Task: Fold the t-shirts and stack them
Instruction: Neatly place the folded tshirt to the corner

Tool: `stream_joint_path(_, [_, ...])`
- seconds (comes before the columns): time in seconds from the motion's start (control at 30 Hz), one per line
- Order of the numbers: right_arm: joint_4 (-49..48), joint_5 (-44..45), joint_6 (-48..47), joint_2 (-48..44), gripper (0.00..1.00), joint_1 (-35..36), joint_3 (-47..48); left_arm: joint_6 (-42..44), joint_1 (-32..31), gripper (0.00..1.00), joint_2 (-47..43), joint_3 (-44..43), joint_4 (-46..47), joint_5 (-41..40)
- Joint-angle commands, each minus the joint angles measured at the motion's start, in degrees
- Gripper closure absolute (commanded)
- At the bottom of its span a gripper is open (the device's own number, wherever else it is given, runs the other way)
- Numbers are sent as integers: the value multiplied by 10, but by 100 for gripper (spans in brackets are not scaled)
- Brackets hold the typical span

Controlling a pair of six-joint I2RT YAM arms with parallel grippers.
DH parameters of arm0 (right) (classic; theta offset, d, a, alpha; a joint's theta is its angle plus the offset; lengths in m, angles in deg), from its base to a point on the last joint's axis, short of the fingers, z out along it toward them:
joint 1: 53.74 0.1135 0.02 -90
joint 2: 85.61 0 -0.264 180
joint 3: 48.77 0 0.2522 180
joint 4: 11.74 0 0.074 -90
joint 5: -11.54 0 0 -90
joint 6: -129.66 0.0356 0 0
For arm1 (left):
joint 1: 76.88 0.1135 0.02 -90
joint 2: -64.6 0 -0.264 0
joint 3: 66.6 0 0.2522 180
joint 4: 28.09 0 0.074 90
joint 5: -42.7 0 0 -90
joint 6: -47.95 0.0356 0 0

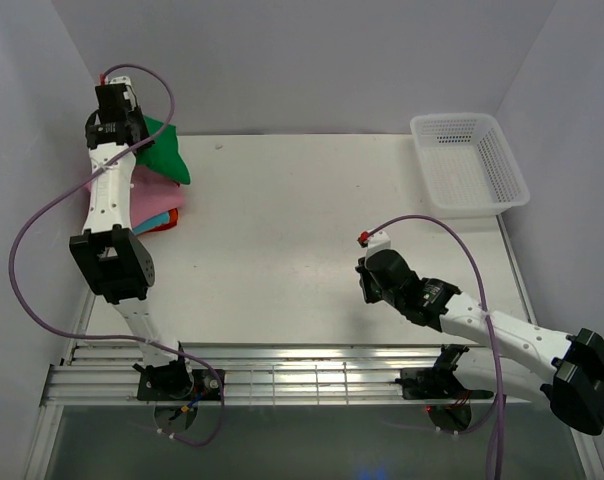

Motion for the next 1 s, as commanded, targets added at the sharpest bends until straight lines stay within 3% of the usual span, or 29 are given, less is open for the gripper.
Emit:
stream_joint_path(0.0, [9,-6,-7,-13,92,1,-4,-13,18,100,-69,-13,43,-26])
stream_joint_path(0.23, [12,-11,-6,-18,92,1,-3,-20,29,100,-99,35,54,-24])
stream_joint_path(0.7, [23,-17,-4,-47,92,1,0,-43,38,100,-122,211,82,-56])
stream_joint_path(0.97, [33,-13,2,-66,91,1,-12,-69,51,100,-118,250,111,-130])
